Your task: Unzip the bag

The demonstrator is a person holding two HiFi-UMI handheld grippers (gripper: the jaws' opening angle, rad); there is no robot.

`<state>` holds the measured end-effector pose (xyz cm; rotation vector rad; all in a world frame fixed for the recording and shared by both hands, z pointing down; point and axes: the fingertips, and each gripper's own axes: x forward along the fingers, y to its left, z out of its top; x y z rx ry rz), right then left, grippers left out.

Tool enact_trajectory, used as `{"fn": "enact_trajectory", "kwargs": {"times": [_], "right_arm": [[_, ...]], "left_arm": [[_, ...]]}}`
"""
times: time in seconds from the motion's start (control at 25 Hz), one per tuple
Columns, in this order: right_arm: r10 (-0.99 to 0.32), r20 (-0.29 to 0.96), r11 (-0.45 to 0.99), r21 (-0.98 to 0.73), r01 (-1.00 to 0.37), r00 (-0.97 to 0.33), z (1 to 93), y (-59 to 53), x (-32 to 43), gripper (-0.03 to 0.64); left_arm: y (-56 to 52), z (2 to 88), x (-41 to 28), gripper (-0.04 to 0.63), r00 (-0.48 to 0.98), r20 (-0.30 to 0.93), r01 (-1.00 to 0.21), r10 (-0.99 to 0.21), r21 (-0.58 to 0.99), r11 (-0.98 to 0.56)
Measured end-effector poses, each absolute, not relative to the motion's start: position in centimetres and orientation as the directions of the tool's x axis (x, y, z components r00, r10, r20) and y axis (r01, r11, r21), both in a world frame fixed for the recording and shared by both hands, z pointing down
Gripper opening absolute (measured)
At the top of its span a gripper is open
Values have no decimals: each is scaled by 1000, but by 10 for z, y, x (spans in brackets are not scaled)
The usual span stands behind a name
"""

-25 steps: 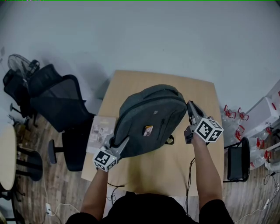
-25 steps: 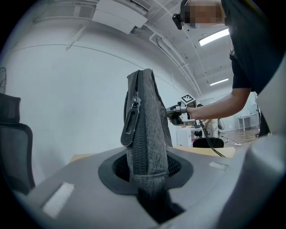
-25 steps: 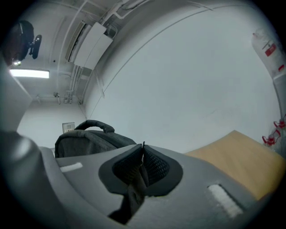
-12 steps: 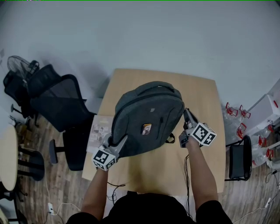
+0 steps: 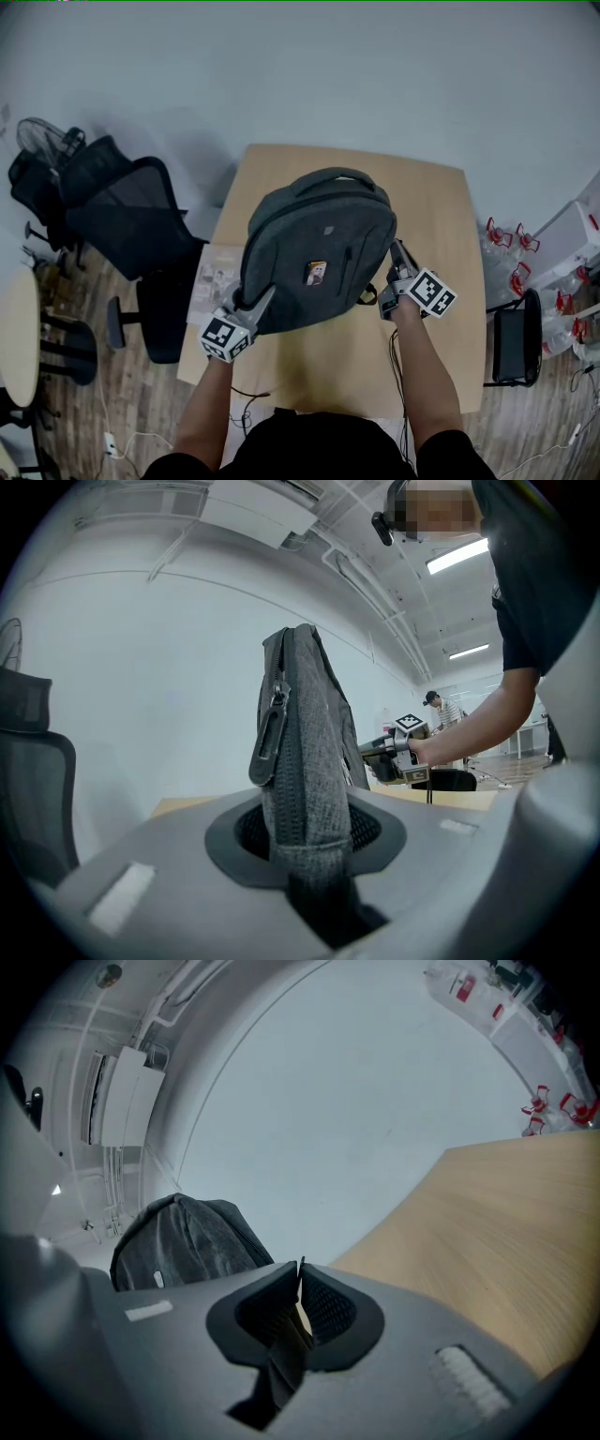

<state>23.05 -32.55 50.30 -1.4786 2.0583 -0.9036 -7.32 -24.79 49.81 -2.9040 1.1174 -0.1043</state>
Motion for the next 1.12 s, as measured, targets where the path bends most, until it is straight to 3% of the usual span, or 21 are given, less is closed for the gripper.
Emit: {"fn": "enact_trajectory", "kwargs": {"times": [0.44, 0.72, 0.92, 1.12], "right_arm": [[-932, -5, 273, -668, -692, -363, 497, -320, 227, 25], [-938, 24, 304, -421, -855, -345, 483, -307, 219, 57], [-925, 25, 363, -223, -904, -378, 467, -292, 204, 85], [-925, 11, 379, -35, -925, -379, 450, -271, 194, 127]], "left_arm": [[-242, 501, -75, 132, 738, 67, -668, -671, -70, -741], [-237, 507, -73, 161, 718, 107, -679, -688, -108, -726], [-228, 509, -69, 262, 725, 117, -668, -679, -124, -734], [-223, 507, -70, 273, 723, 103, -677, -683, -93, -730]]}}
